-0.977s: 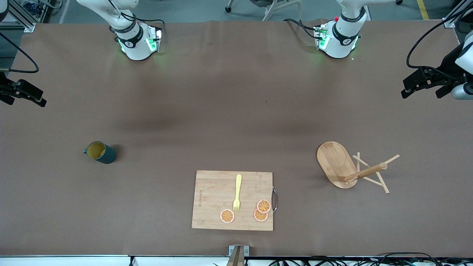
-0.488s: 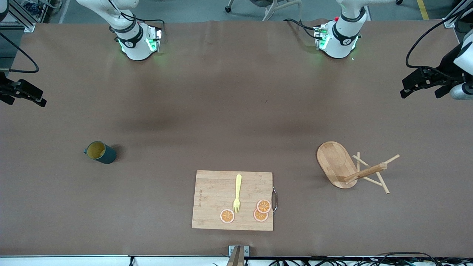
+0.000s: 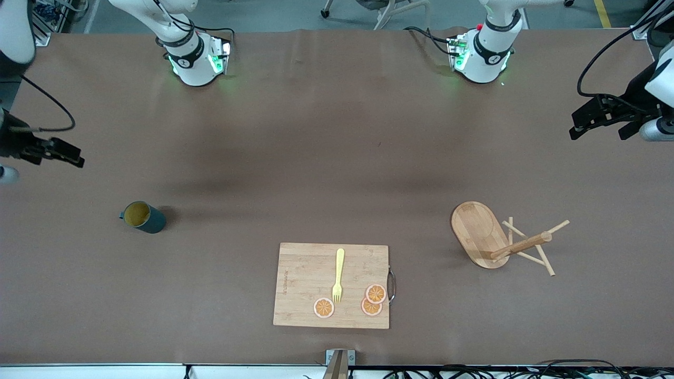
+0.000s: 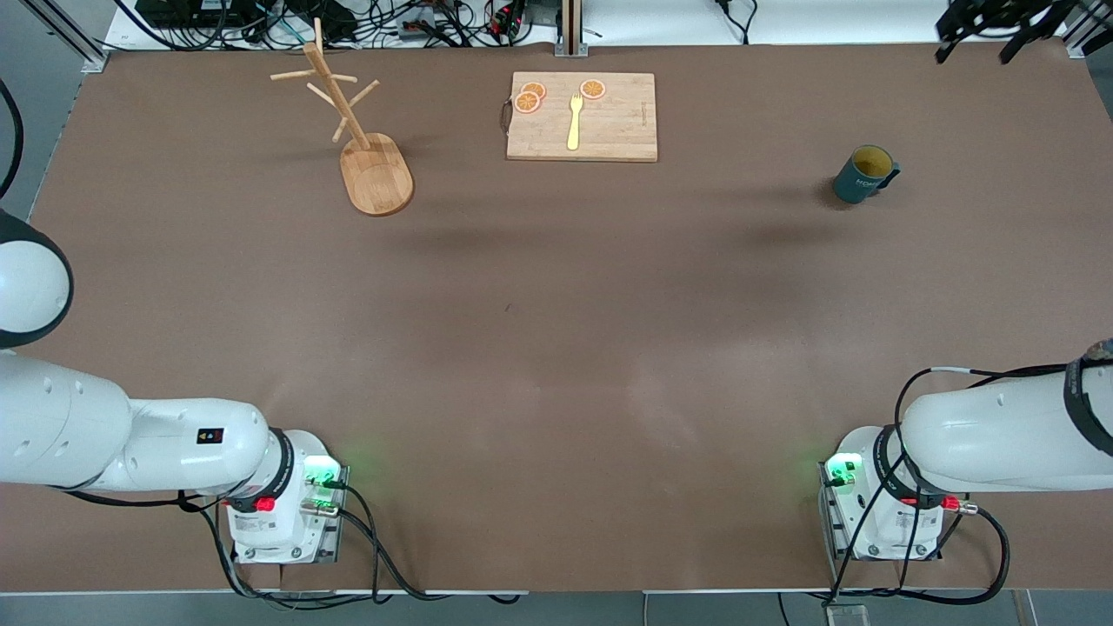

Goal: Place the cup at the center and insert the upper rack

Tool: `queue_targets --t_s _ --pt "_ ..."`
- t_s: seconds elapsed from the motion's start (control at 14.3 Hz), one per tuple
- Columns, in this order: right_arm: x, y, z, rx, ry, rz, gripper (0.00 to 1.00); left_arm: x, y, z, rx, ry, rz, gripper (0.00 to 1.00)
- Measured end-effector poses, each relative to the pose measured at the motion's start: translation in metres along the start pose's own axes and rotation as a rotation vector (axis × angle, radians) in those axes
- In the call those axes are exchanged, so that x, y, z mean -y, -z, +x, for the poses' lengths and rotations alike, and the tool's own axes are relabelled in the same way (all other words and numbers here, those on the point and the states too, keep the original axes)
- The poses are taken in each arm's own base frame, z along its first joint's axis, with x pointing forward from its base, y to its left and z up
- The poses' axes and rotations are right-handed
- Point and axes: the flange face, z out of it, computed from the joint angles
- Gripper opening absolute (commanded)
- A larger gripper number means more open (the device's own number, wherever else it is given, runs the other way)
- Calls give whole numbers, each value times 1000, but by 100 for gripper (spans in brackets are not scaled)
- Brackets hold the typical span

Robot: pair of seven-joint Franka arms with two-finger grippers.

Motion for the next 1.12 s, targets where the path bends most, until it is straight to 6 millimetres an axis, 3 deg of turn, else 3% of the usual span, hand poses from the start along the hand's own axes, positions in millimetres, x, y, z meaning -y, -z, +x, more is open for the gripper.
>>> queue_targets --t_s 0.56,0.84,1.12 --pt "29 -162 59 160 49 -8 100 -1 1 0 -2 -1 0 100" --pt "47 -217 74 167 77 -12 100 -1 1 0 -2 -1 0 100" --pt "46 -248 78 184 75 -12 95 -1 1 0 -2 -1 0 100"
